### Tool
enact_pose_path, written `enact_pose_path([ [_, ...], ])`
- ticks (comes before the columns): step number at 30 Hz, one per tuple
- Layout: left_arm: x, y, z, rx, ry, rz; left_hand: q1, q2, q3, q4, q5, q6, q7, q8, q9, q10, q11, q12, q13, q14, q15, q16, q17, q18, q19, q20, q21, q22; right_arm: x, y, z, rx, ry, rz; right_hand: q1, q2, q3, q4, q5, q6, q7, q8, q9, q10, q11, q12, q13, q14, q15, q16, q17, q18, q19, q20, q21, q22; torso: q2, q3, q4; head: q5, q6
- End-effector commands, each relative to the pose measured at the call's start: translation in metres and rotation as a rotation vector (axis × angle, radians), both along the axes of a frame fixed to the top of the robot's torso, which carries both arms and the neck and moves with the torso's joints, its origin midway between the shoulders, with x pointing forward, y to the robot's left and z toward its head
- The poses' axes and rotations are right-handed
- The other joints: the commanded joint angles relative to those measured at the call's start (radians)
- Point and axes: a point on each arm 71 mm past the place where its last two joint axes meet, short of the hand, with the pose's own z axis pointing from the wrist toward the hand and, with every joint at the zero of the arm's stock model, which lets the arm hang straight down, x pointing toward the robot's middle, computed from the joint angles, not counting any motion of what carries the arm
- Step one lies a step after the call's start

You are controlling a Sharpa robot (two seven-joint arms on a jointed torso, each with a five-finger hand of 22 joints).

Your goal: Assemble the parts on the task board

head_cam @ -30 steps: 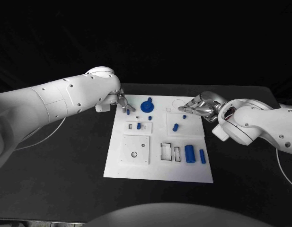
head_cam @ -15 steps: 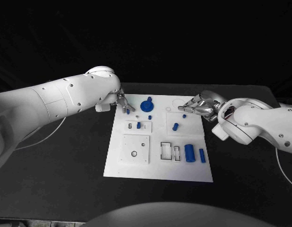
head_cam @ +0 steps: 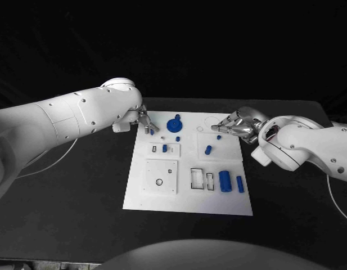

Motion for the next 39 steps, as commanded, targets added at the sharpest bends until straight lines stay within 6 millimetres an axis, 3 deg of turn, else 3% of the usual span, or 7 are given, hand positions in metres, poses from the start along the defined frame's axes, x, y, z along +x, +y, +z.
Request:
enact_pose_path([
  [1,-0.0005,-0.0015,-0.0007,-0.006,0.013,-0.009,0.010,0.002,0.004,-0.002,0.008,0.007,-0.003,-0.008,0.000,0.102,-0.007,0.002,0.264,0.106,-0.004,0.003,0.263,-0.015,0.107,0.007,0.002,0.263,-0.0002,0.0012,-0.0002,-0.007,-0.004,0.011,0.000,0.005,-0.005,0.000,0.006,0.003,0.002,0.007,0.001,0.105,0.004,0.004,0.263,0.108,0.007,0.004,0.263,-0.007,0.105,0.003,0.004,0.263,0.000,0.0005,0.0000,0.000,0.000],
  [16,-0.0007,-0.0041,-0.0017,-0.022,0.025,-0.011,0.024,0.011,0.007,-0.002,0.017,0.008,-0.004,-0.012,0.000,0.102,-0.008,0.002,0.264,0.106,-0.003,0.003,0.263,-0.015,0.107,0.006,0.002,0.263,0.0002,0.0012,-0.0003,-0.008,-0.003,0.010,0.000,0.005,-0.005,0.000,0.006,0.003,0.002,0.007,0.001,0.105,0.004,0.004,0.263,0.108,0.007,0.004,0.263,-0.007,0.105,0.003,0.004,0.263,0.000,0.0005,-0.0005,-0.001,-0.001],
  [24,-0.0012,-0.0065,-0.0023,-0.038,0.035,-0.014,0.069,0.022,0.019,-0.003,0.027,0.007,-0.008,-0.019,0.001,0.102,-0.011,0.002,0.264,0.106,-0.001,0.003,0.263,-0.015,0.107,0.001,0.002,0.263,0.0003,0.0006,-0.0003,-0.009,-0.003,0.008,0.000,0.005,-0.005,0.000,0.006,0.003,0.002,0.007,0.001,0.105,0.004,0.004,0.263,0.108,0.007,0.004,0.263,-0.007,0.105,0.003,0.004,0.263,0.000,0.0002,0.0002,-0.004,-0.002],
  [28,-0.0014,-0.0073,-0.0025,-0.042,0.039,-0.015,0.122,0.026,0.042,-0.004,0.054,0.006,-0.011,-0.026,0.002,0.102,-0.014,0.002,0.264,0.106,0.000,0.003,0.263,-0.015,0.107,-0.001,0.002,0.263,0.0003,0.0005,-0.0003,-0.009,-0.003,0.008,0.002,0.006,-0.006,-0.001,0.007,0.003,0.003,0.007,0.001,0.105,0.005,0.004,0.263,0.108,0.008,0.004,0.263,-0.007,0.105,0.004,0.004,0.263,0.000,-0.0001,0.0001,-0.006,-0.003],
  [32,-0.0014,-0.0077,-0.0026,-0.046,0.041,-0.015,0.179,0.020,0.072,-0.004,0.117,0.007,-0.013,-0.032,0.004,0.102,-0.016,0.002,0.264,0.106,-0.001,0.003,0.263,-0.015,0.107,-0.003,0.002,0.263,0.0004,0.0003,-0.0003,-0.009,-0.003,0.007,0.002,0.006,-0.006,-0.001,0.007,0.003,0.003,0.007,0.001,0.105,0.005,0.004,0.263,0.108,0.008,0.004,0.263,-0.007,0.105,0.004,0.004,0.263,0.000,-0.0001,0.0004,-0.006,-0.002],
  [39,-0.0009,-0.0072,-0.0023,-0.054,0.036,-0.013,0.208,0.020,0.098,-0.003,0.127,0.010,-0.013,-0.035,0.006,0.102,-0.016,0.002,0.264,0.106,-0.001,0.003,0.263,-0.015,0.107,-0.003,0.002,0.263,0.0006,-0.0001,-0.0004,-0.010,-0.003,0.006,0.002,0.006,-0.006,-0.001,0.007,0.003,0.003,0.007,0.001,0.105,0.005,0.004,0.263,0.108,0.008,0.004,0.263,-0.007,0.105,0.004,0.004,0.263,0.000,0.0003,0.0008,-0.006,-0.002],
])
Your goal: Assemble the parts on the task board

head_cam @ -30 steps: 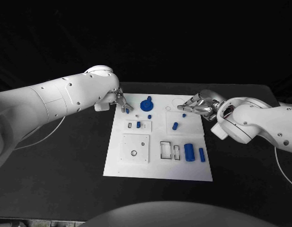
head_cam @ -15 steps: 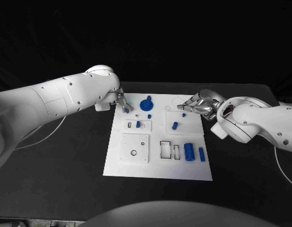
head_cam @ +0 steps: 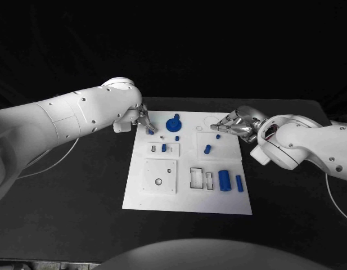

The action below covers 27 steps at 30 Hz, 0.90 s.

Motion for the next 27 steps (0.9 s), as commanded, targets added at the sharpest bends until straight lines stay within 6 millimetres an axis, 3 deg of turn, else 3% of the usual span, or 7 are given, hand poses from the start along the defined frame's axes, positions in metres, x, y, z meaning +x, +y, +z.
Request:
enact_pose_path([
  [1,-0.001,-0.002,0.000,-0.019,0.011,-0.013,0.016,0.004,0.007,-0.001,0.007,0.004,-0.006,-0.003,0.002,0.106,-0.006,0.002,0.263,0.106,-0.001,0.003,0.263,-0.015,0.107,-0.004,0.002,0.263,0.000,0.000,0.000,-0.009,-0.003,0.007,0.002,0.006,-0.006,-0.001,0.003,0.003,0.003,0.007,0.001,0.105,0.005,0.004,0.263,0.104,0.004,0.004,0.263,-0.007,0.105,0.004,0.004,0.263,0.000,0.0001,0.0005,0.000,0.001],
  [16,-0.001,0.004,0.003,-0.051,-0.032,0.000,0.017,0.003,0.010,0.000,0.007,0.007,-0.006,-0.002,0.003,0.106,-0.005,0.002,0.263,0.106,0.000,0.003,0.263,-0.015,0.107,-0.004,0.002,0.263,0.000,-0.002,-0.001,-0.013,0.001,0.002,0.002,0.006,-0.006,-0.001,0.003,0.003,0.003,0.007,0.001,0.105,0.005,0.004,0.263,0.104,0.004,0.004,0.263,-0.007,0.105,0.004,0.004,0.263,-0.001,0.0001,0.0017,-0.004,-0.001],
  [27,-0.006,0.012,0.027,-0.084,-0.058,-0.008,0.049,-0.016,0.037,-0.002,0.014,0.015,-0.009,-0.005,0.005,0.106,-0.008,0.002,0.263,0.106,0.003,0.003,0.263,-0.015,0.107,-0.007,0.002,0.263,0.001,-0.003,-0.001,-0.014,0.001,-0.001,0.003,0.007,-0.007,-0.001,0.005,0.003,0.003,0.007,0.001,0.105,0.005,0.004,0.263,0.104,0.004,0.004,0.263,-0.007,0.105,0.004,0.004,0.263,-0.001,0.0007,0.0007,-0.002,0.000],
])
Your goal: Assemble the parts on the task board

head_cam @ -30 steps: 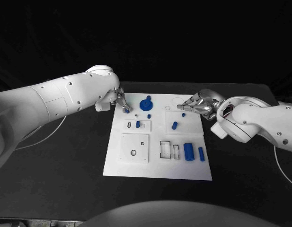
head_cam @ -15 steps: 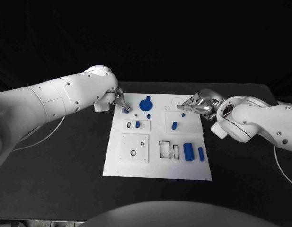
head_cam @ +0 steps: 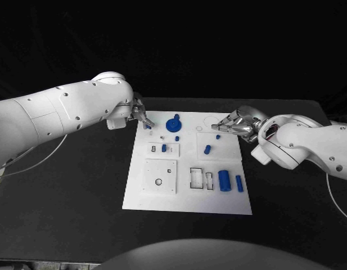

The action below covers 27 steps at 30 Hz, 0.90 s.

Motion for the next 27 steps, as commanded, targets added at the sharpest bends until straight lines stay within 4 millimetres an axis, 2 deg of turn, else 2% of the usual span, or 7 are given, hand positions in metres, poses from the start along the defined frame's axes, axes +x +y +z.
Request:
enact_pose_path([
  [1,-0.002,-0.001,0.005,-0.023,-0.001,-0.004,0.014,-0.003,0.012,0.000,0.005,0.014,-0.008,0.002,0.002,0.106,-0.008,0.002,0.261,0.106,0.003,0.003,0.263,-0.015,0.107,-0.007,0.002,0.263,0.000,0.000,-0.001,-0.010,0.000,0.008,0.004,0.007,-0.007,-0.001,0.005,0.003,0.003,0.003,0.001,0.105,0.005,0.004,0.263,0.104,0.004,0.004,0.263,-0.007,0.105,0.004,0.004,0.263,0.000,-0.0001,-0.0010,0.001,-0.001],
  [7,-0.013,0.007,0.010,-0.019,0.026,-0.005,0.018,-0.006,0.015,0.000,0.005,0.014,-0.008,0.001,0.002,0.106,-0.008,0.002,0.261,0.106,0.003,0.003,0.263,-0.015,0.107,-0.007,0.002,0.263,0.000,0.000,-0.001,-0.010,0.000,0.007,0.004,0.007,-0.007,-0.001,0.005,0.003,0.003,0.003,0.001,0.105,0.005,0.004,0.263,0.104,0.004,0.004,0.263,-0.007,0.105,0.004,0.004,0.263,0.001,0.0000,-0.0018,0.003,-0.001],
  [11,-0.024,0.011,0.008,-0.011,0.058,-0.013,0.021,-0.006,0.019,0.001,0.007,0.017,-0.008,0.001,0.002,0.106,-0.008,0.002,0.261,0.106,0.003,0.003,0.263,-0.015,0.107,-0.007,0.002,0.263,0.000,0.000,-0.001,-0.009,-0.003,0.004,0.006,0.008,-0.007,-0.002,0.009,0.004,0.002,0.004,0.001,0.105,0.005,0.004,0.263,0.104,0.005,0.004,0.263,-0.007,0.105,0.004,0.004,0.263,0.001,-0.0004,0.0013,0.002,-0.006],
  [15,-0.035,0.013,0.007,-0.004,0.079,-0.022,0.023,-0.008,0.023,0.001,0.011,0.018,-0.008,0.000,0.002,0.106,-0.008,0.002,0.261,0.106,0.004,0.003,0.263,-0.015,0.107,-0.008,0.002,0.263,0.000,0.000,-0.001,-0.007,-0.007,0.003,0.007,0.008,-0.008,-0.003,0.012,0.004,0.002,0.004,0.002,0.105,0.005,0.004,0.263,0.104,0.005,0.004,0.263,-0.007,0.105,0.005,0.004,0.263,0.002,-0.0001,0.0002,0.007,-0.007],
  [19,-0.044,0.012,0.006,0.002,0.090,-0.029,0.020,-0.014,0.026,0.003,0.019,0.018,-0.006,-0.002,0.002,0.106,-0.007,0.002,0.261,0.106,0.004,0.003,0.263,-0.015,0.107,-0.009,0.002,0.263,0.000,0.000,-0.001,-0.006,-0.008,0.002,0.008,0.008,-0.008,-0.003,0.014,0.004,0.002,0.004,0.002,0.105,0.005,0.004,0.263,0.104,0.005,0.004,0.263,-0.007,0.105,0.005,0.004,0.263,0.002,-0.0010,0.0022,0.007,-0.008],
  [23,-0.050,0.009,0.005,0.012,0.101,-0.035,0.015,-0.021,0.030,0.003,0.032,0.020,-0.006,-0.004,0.002,0.106,-0.006,0.002,0.261,0.106,0.005,0.003,0.263,-0.015,0.107,-0.009,0.002,0.263,0.000,0.000,-0.001,-0.006,-0.009,0.003,0.008,0.008,-0.008,-0.003,0.014,0.004,0.002,0.004,0.002,0.105,0.005,0.004,0.263,0.104,0.005,0.004,0.263,-0.007,0.105,0.005,0.004,0.263,0.002,-0.0005,-0.0006,0.013,-0.008],
  [27,-0.053,0.004,0.004,0.023,0.111,-0.046,0.013,-0.025,0.036,0.002,0.044,0.020,-0.006,-0.007,0.002,0.106,-0.006,0.002,0.261,0.106,0.004,0.003,0.263,-0.015,0.107,-0.010,0.002,0.263,0.000,0.001,-0.001,-0.005,-0.009,0.005,0.008,0.008,-0.008,-0.003,0.014,0.004,0.002,0.004,0.002,0.105,0.005,0.004,0.263,0.104,0.005,0.004,0.263,-0.007,0.105,0.005,0.004,0.263,0.002,-0.0012,-0.0002,0.013,-0.009],
])
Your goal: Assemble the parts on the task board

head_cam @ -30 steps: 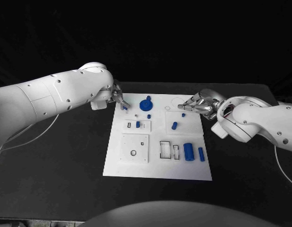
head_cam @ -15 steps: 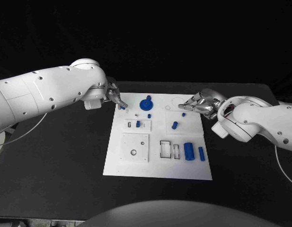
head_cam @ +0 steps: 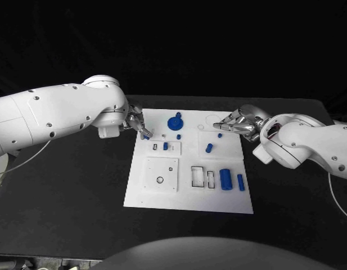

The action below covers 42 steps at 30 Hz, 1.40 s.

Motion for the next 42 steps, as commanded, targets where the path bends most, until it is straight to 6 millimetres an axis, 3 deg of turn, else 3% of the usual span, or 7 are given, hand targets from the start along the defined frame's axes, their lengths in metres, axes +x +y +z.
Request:
enact_pose_path([
  [1,-0.004,-0.004,-0.001,0.028,0.030,0.000,0.000,-0.016,0.013,-0.005,0.011,0.017,-0.010,-0.004,0.002,0.106,-0.007,0.002,0.262,0.106,0.004,0.003,0.263,-0.015,0.103,-0.006,0.002,0.263,0.000,0.001,0.000,-0.005,-0.009,0.007,0.004,0.004,-0.005,-0.001,0.006,0.004,0.002,0.004,0.002,0.105,0.005,0.004,0.263,0.104,0.005,0.004,0.263,-0.007,0.105,0.005,0.004,0.263,0.001,-0.0005,-0.0006,0.001,-0.001],
  [7,-0.005,-0.010,-0.003,0.046,0.042,-0.009,0.001,-0.018,0.017,-0.005,0.016,0.017,-0.010,-0.005,0.002,0.106,-0.007,0.002,0.262,0.106,0.004,0.003,0.263,-0.015,0.103,-0.006,0.002,0.263,0.000,0.001,0.000,-0.004,-0.009,0.008,0.004,0.004,-0.005,-0.001,0.006,0.004,0.002,0.004,0.002,0.105,0.005,0.004,0.263,0.104,0.005,0.004,0.263,-0.007,0.105,0.005,0.004,0.263,0.000,0.0008,-0.0019,0.004,-0.003],
  [26,-0.007,-0.031,-0.014,0.111,0.081,-0.047,0.011,-0.019,0.038,-0.007,0.023,0.016,-0.009,-0.008,0.004,0.106,-0.006,0.002,0.262,0.106,0.000,0.003,0.263,-0.015,0.103,-0.003,0.002,0.263,-0.001,0.003,0.000,-0.002,-0.009,0.012,0.004,0.004,-0.005,-0.001,0.006,0.004,0.002,0.004,0.002,0.105,0.005,0.004,0.263,0.104,0.005,0.004,0.263,-0.007,0.105,0.005,0.004,0.263,0.001,0.0002,-0.0011,0.002,-0.007],
  [42,-0.004,-0.028,-0.022,0.148,0.078,-0.039,0.012,-0.015,0.049,-0.006,0.024,0.016,-0.007,-0.010,0.005,0.106,-0.004,0.002,0.262,0.106,-0.003,0.003,0.263,-0.015,0.103,-0.001,0.002,0.263,-0.001,0.004,0.000,-0.002,-0.008,0.015,0.004,0.004,-0.005,-0.001,0.006,0.004,0.002,0.004,0.002,0.105,0.005,0.004,0.263,0.104,0.005,0.004,0.263,-0.007,0.105,0.005,0.004,0.263,0.000,0.0004,-0.0003,0.002,-0.007],
])
